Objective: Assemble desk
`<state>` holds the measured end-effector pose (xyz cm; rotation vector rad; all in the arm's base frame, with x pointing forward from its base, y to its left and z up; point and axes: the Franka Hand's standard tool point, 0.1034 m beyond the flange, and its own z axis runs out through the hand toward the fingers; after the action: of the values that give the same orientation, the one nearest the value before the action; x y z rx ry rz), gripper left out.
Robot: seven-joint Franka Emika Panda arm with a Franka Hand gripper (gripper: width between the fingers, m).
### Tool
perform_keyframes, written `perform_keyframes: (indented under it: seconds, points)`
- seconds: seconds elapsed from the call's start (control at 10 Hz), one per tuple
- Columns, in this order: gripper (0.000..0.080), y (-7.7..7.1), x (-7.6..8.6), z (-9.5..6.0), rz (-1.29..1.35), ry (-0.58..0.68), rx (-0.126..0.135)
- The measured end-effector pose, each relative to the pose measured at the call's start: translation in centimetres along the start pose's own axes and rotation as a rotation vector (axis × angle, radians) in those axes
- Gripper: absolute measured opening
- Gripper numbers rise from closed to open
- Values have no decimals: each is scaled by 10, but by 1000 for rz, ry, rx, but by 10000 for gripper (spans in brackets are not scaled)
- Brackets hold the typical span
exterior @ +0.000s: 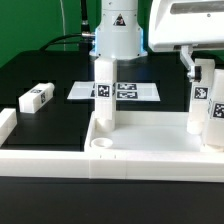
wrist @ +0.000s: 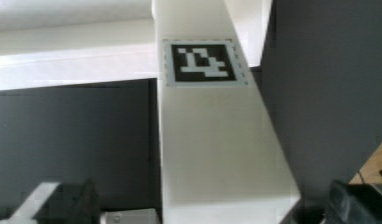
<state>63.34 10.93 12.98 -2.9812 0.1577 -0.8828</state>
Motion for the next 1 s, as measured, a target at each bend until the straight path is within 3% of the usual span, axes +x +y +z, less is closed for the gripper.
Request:
perform_keyframes:
  seconds: [0.2,0.4,0.6,0.9,1.0]
  points:
    - [648,-1,4,-4,1,-5,4]
    - [649,-3,18,-22,16,-19,19]
    - [649,1,27,-31,27,-32,22]
    - [649,5,18,-26,28,-89,14]
    - [649,13,11,-21,40,-191,0]
